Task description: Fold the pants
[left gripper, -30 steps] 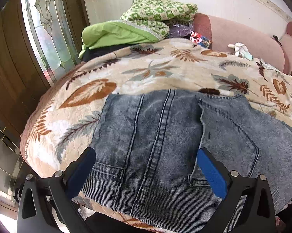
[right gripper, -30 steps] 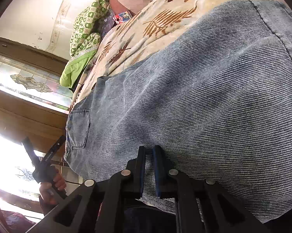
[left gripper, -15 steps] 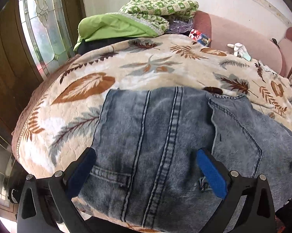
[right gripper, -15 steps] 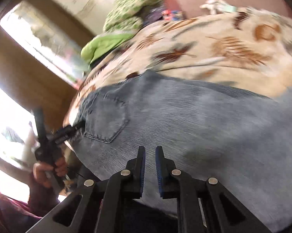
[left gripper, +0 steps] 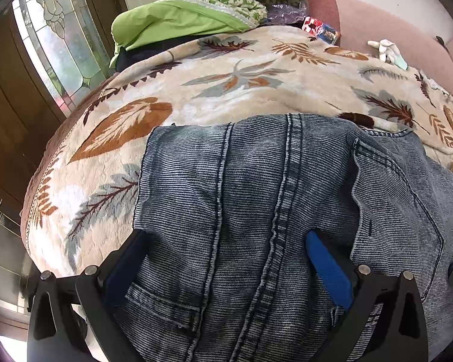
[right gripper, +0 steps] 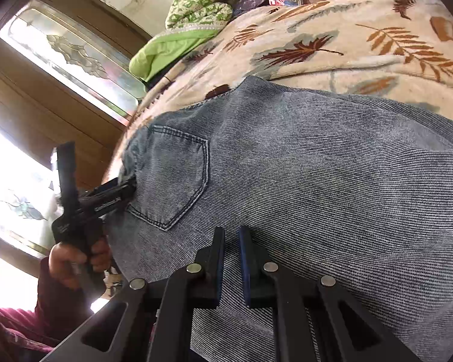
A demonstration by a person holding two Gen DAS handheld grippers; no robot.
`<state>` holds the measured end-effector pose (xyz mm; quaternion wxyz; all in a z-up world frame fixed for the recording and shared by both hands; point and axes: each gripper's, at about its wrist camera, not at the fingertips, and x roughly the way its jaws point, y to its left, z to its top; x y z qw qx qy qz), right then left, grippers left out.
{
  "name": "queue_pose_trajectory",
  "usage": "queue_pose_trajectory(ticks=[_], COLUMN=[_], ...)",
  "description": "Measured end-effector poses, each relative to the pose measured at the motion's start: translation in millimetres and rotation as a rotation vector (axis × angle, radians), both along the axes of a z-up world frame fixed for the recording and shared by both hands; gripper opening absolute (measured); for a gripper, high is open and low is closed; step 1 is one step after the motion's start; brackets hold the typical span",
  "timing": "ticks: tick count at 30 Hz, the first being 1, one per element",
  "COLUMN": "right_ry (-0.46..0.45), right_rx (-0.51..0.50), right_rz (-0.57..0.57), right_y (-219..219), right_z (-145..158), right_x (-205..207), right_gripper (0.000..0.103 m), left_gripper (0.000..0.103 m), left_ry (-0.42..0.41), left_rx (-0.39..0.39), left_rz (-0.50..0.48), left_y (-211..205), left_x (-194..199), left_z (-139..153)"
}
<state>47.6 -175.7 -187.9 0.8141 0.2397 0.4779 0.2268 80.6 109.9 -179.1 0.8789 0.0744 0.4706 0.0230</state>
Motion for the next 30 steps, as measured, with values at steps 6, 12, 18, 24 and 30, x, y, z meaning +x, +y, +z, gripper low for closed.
queue_pose_trajectory(ticks=[6,12,18,24,30], right_ry=[-0.019,-0.084,-0.071,-0.001,0.13], right_rx=[-0.021,-0.093,-0.152,-0.185,-0.182], right_rz=[-0.036,-0.252,-0.415,-0.587,-0.601], right_y=[-18,-73,-121,-173,-190], right_z=[14,39,45,44,18], right_x=[-9,-29,-53,-75,-69], right_gripper=[0.012,0.014,0.014,0.014,0.014], left_gripper=[0.103,0.103,0.103,0.103,0.103], left_ry=[-0.056,-0.145,-0.099,0.037,0.162], left_rx=[0.073,-0.003,-0.041,-0.003,0.01], left_rz=[0.0,-0.148,-0.353,-0.453,-0.408], left_y=[-23,-90,-179,-247,-257], left_x=[-10,-29,-48,-59,-51], left_z=[28,68,68,31,-7])
